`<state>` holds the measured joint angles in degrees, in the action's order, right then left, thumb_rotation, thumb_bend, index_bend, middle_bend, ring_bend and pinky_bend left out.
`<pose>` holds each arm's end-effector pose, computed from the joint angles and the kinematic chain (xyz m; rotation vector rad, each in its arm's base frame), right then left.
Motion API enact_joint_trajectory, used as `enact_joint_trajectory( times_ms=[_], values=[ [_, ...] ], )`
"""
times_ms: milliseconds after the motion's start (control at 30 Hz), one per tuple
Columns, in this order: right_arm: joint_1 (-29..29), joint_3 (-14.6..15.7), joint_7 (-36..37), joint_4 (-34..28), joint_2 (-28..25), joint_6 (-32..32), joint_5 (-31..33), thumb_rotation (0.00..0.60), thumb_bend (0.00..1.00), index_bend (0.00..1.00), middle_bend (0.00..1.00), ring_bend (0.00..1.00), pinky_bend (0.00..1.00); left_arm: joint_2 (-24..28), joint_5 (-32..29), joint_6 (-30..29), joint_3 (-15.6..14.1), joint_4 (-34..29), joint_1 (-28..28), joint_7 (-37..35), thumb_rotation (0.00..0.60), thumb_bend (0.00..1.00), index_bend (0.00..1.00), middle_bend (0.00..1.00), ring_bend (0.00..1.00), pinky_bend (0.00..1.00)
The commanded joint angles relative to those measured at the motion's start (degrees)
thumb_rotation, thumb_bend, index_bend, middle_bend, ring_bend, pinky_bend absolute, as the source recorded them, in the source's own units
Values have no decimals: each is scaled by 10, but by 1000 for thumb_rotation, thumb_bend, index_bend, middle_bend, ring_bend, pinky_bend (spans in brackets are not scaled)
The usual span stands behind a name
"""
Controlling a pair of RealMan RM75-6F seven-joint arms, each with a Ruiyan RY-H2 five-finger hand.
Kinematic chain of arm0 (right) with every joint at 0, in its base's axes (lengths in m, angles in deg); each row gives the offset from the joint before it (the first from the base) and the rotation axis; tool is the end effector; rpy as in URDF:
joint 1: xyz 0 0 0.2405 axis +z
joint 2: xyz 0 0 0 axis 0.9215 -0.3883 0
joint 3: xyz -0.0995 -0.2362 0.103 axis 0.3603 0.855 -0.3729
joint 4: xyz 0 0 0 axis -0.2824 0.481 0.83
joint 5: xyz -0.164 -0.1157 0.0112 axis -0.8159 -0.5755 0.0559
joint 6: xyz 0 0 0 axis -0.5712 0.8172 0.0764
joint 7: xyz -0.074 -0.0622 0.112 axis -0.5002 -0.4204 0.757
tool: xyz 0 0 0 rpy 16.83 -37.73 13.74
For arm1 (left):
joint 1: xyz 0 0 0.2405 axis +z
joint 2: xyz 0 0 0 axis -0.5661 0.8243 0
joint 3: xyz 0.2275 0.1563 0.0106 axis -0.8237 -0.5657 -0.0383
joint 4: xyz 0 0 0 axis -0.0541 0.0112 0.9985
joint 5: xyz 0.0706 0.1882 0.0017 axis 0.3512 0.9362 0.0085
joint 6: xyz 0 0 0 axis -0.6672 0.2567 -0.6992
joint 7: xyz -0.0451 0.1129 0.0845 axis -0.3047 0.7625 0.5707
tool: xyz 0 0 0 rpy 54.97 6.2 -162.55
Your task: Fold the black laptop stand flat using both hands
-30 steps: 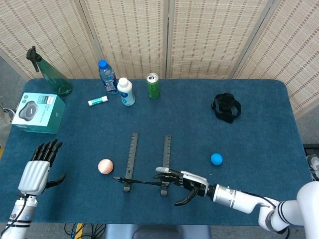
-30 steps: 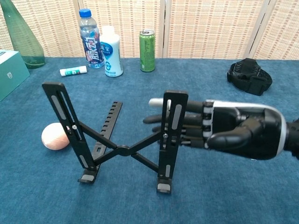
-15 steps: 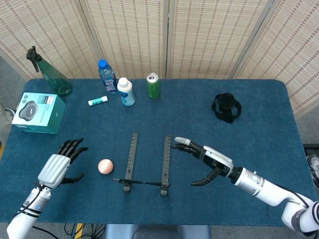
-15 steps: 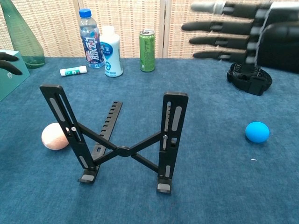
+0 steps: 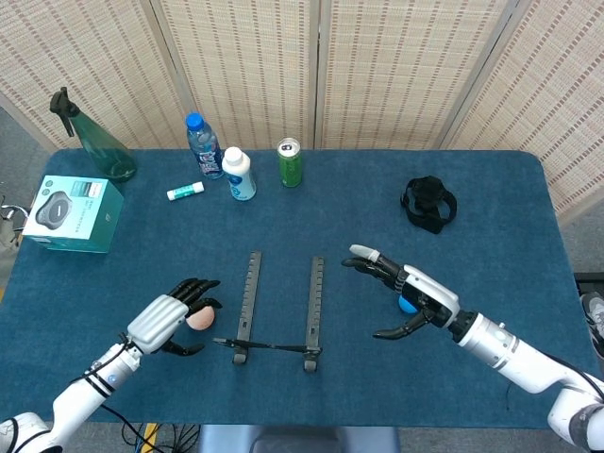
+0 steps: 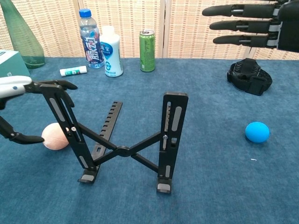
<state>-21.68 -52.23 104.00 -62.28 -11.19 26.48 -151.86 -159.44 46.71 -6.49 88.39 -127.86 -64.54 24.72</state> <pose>-0.1626 -0.2937 0.1393 -1.4323 2.1733 -1.5119 -0.2159 0.2743 0.0580 -2.0241 -1.1707 -1.1056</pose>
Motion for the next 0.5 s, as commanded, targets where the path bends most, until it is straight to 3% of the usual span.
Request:
enact_joint_trajectory(
  times_ms=[33, 500],
  values=[
    [-4, -3, 0, 0, 1, -3, 0, 600, 0, 0, 146, 0, 0, -11, 3, 10, -6, 8, -11, -16, 600, 187, 243, 32, 14, 0],
    [-25, -13, 10, 6, 8, -10, -8, 600, 0, 0, 146, 0, 0, -36, -6, 13, -35, 23, -17, -23, 600, 188, 246, 38, 14, 0]
  ],
)
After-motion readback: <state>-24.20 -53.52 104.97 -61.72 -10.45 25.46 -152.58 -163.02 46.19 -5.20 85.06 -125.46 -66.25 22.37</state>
